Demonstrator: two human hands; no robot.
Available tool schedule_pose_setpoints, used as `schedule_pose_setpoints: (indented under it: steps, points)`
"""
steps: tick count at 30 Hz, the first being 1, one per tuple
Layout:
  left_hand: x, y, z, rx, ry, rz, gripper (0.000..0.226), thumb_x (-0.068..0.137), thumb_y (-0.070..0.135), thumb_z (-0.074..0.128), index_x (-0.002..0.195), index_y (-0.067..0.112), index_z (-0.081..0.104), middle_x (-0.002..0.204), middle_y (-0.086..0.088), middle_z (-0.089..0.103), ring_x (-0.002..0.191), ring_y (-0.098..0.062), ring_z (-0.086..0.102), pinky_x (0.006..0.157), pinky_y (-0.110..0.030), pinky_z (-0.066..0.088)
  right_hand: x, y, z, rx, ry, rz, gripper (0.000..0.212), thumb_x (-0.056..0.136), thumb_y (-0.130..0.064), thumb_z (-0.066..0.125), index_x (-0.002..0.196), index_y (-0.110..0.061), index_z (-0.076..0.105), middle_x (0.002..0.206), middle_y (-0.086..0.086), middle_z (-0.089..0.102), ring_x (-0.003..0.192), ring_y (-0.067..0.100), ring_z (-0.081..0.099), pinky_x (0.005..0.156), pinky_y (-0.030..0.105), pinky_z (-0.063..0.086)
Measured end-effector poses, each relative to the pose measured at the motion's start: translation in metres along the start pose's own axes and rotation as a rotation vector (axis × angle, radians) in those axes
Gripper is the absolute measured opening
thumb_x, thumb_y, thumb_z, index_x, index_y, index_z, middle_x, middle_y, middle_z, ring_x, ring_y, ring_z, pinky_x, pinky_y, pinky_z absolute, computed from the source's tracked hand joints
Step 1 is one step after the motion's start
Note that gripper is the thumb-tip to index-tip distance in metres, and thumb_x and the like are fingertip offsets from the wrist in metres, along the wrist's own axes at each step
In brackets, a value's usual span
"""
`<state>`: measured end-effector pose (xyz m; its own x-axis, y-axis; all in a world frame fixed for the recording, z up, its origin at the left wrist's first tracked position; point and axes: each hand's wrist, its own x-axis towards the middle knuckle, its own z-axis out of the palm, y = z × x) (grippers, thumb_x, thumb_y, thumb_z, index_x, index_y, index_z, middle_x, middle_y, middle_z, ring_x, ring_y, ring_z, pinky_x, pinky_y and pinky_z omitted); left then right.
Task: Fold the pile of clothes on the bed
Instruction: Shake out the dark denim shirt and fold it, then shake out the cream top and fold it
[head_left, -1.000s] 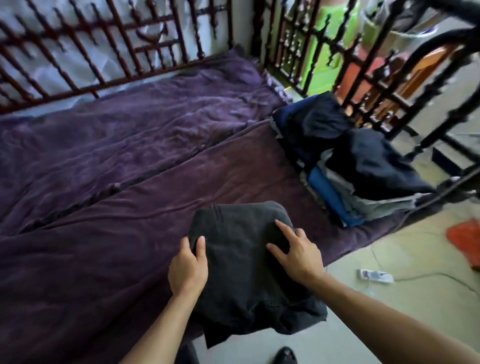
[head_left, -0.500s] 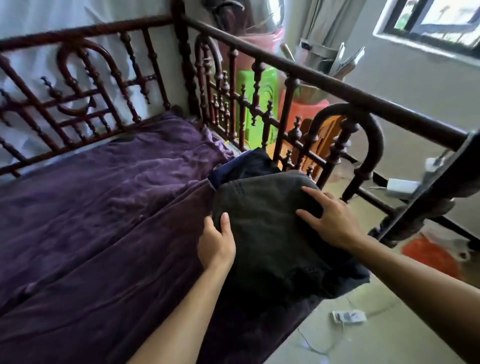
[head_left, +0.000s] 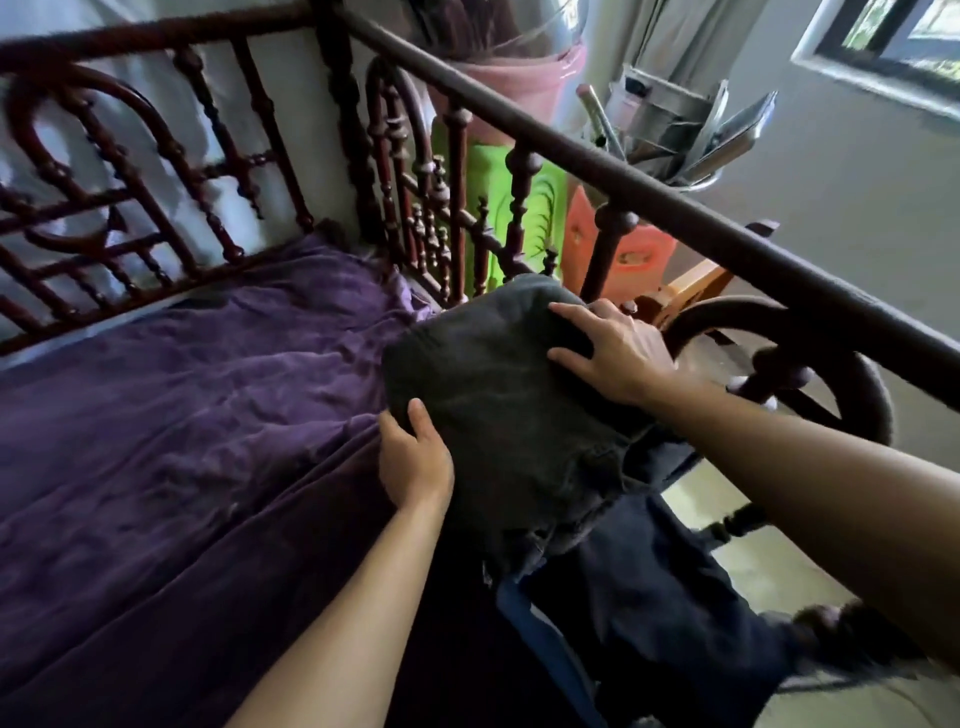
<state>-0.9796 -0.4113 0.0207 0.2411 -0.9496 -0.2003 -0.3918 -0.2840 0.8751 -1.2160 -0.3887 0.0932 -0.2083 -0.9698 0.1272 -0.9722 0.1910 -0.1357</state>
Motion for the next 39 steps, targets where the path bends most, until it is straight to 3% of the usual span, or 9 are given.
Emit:
schedule_pose_setpoints:
  steps: [4, 7, 11, 15, 21, 23, 26, 30, 39]
  points:
    - [0.023, -0.034, 0.036, 0.067, -0.238, -0.143, 0.056, 0.099, 0.04, 0.039, 0.147, 0.015, 0.027, 0.144, -0.015, 0.042, 0.127, -0.034, 0.045, 0.104, -0.038, 0.036, 0.033, 0.014, 0.074, -0.146, -0.102, -0.066, 0.058, 0.094, -0.049, 0.047, 0.147, -0.036, 0.029, 0.153, 0.007, 0.027, 0.136, 0.032, 0.03, 0.103, 0.048, 0.035]
    - [0.03, -0.064, 0.053, 0.44, -0.316, -0.093, 0.073, 0.097, 0.048, 0.04, 0.153, 0.024, 0.0, 0.155, -0.018, 0.017, 0.133, -0.038, 0.036, 0.105, -0.042, 0.034, 0.023, 0.028, 0.143, -0.21, -0.242, -0.157, 0.058, 0.098, -0.051, 0.037, 0.151, -0.033, 0.022, 0.161, 0.012, 0.005, 0.148, 0.031, 0.004, 0.115, 0.045, 0.016]
    - [0.034, -0.098, 0.07, 0.758, -0.218, 0.206, 0.076, 0.096, 0.055, 0.031, 0.151, 0.025, -0.011, 0.159, -0.016, 0.006, 0.137, -0.036, 0.029, 0.103, -0.047, 0.037, 0.009, 0.043, 0.206, -0.174, -0.179, -0.136, 0.057, 0.097, -0.052, 0.038, 0.149, -0.032, 0.031, 0.159, 0.013, 0.019, 0.147, 0.034, 0.015, 0.115, 0.049, 0.014]
    - [0.035, -0.112, 0.071, 0.819, -0.276, 0.112, 0.076, 0.095, 0.06, 0.026, 0.15, 0.028, -0.016, 0.157, -0.017, 0.015, 0.133, -0.036, 0.036, 0.099, -0.046, 0.04, 0.008, 0.046, 0.225, -0.133, -0.197, -0.151, 0.059, 0.096, -0.053, 0.036, 0.151, -0.034, 0.026, 0.159, 0.012, 0.018, 0.148, 0.031, 0.013, 0.116, 0.047, 0.016]
    - [0.006, -0.099, 0.023, 0.836, -0.47, 0.071, 0.067, 0.097, 0.052, 0.032, 0.152, 0.028, 0.003, 0.142, -0.009, 0.037, 0.12, -0.03, 0.048, 0.093, -0.042, 0.042, 0.015, 0.037, 0.195, -0.165, -0.448, -0.1, 0.06, 0.098, -0.056, 0.025, 0.153, -0.036, 0.008, 0.162, 0.008, 0.002, 0.148, 0.028, 0.002, 0.116, 0.047, 0.015]
    - [-0.009, -0.101, -0.004, 0.817, -0.495, 0.053, 0.059, 0.097, 0.047, 0.038, 0.149, 0.025, 0.021, 0.14, -0.006, 0.041, 0.122, -0.026, 0.048, 0.094, -0.039, 0.042, 0.021, 0.019, 0.173, -0.204, -0.508, -0.061, 0.058, 0.097, -0.05, 0.037, 0.149, -0.028, 0.023, 0.159, 0.013, 0.015, 0.145, 0.034, 0.014, 0.112, 0.05, 0.021]
    - [-0.037, -0.114, -0.052, 0.804, -0.471, -0.002, 0.047, 0.096, 0.043, 0.044, 0.139, 0.024, 0.043, 0.132, 0.0, 0.05, 0.12, -0.02, 0.05, 0.093, -0.034, 0.042, 0.016, -0.028, 0.14, -0.216, -0.425, -0.184, 0.037, 0.092, -0.038, 0.046, 0.124, -0.02, 0.053, 0.134, 0.011, 0.048, 0.125, 0.034, 0.042, 0.1, 0.045, 0.034]
    - [-0.08, -0.144, -0.139, 0.753, -0.386, -0.109, 0.043, 0.095, 0.044, 0.047, 0.133, 0.026, 0.049, 0.129, 0.004, 0.057, 0.116, -0.015, 0.055, 0.09, -0.029, 0.044, -0.023, -0.126, 0.115, -0.032, -0.369, -0.407, 0.028, 0.093, -0.036, 0.046, 0.112, -0.021, 0.061, 0.116, 0.003, 0.062, 0.107, 0.028, 0.059, 0.084, 0.035, 0.044]
    - [-0.218, -0.233, -0.384, 0.709, 0.008, -0.301, 0.034, 0.092, 0.043, 0.051, 0.122, 0.027, 0.058, 0.113, 0.006, 0.066, 0.103, -0.015, 0.062, 0.08, -0.027, 0.047, -0.191, -0.369, 0.096, 0.169, -0.447, -0.882, 0.031, 0.094, -0.037, 0.045, 0.121, -0.026, 0.056, 0.119, 0.001, 0.063, 0.105, 0.029, 0.06, 0.081, 0.037, 0.05]
